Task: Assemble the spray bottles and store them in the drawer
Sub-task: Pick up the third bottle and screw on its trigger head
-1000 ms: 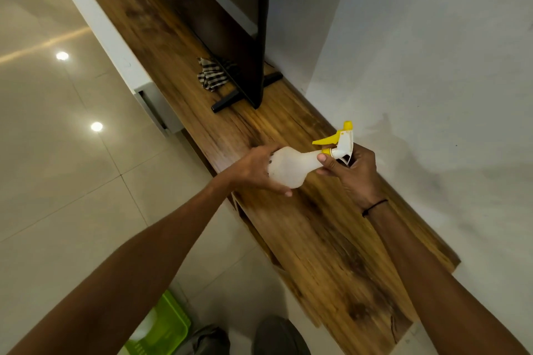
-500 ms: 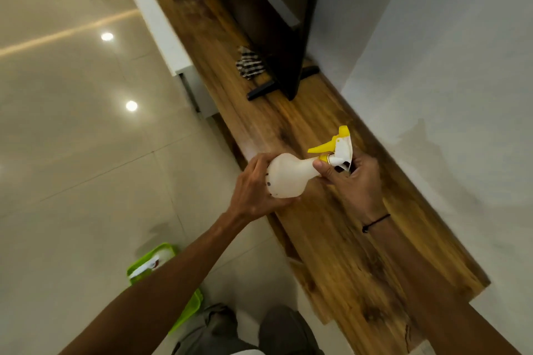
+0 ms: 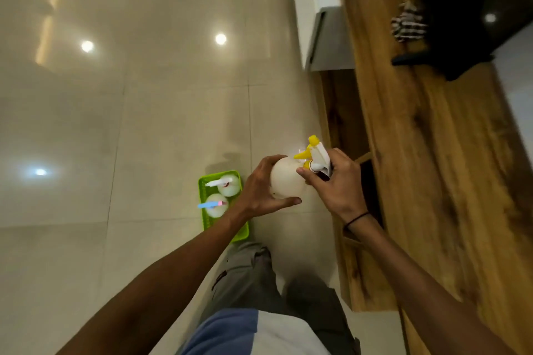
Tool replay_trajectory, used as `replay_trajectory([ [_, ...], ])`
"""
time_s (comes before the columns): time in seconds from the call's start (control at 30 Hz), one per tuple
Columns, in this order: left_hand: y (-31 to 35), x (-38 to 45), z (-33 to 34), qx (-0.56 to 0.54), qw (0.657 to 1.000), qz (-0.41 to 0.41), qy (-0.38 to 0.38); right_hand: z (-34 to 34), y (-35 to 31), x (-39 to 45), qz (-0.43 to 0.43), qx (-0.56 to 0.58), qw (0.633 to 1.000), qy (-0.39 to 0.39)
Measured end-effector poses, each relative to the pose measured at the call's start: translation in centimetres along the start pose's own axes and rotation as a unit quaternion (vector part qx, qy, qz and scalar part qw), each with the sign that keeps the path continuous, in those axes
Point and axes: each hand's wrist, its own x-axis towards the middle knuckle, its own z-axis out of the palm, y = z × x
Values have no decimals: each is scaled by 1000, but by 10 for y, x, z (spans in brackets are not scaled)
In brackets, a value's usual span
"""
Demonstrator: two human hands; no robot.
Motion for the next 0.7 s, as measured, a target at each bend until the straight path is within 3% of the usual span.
replay_trajectory([
  [0.1, -42, -43, -19, -46, 997, -57, 15, 52, -7, -11, -29, -42, 997, -62],
  [0.3, -94, -121, -50, -3, 990, -124, 74, 134, -29, -40, -66, -82, 981, -165],
  [0.47, -121, -158, -67, -50, 972, -200, 113, 196, -46, -58, -69, -111, 966, -225],
  [0.7, -152, -181, -53, -147, 923, -317, 161, 245, -20, -84, -43, -141, 949, -277],
])
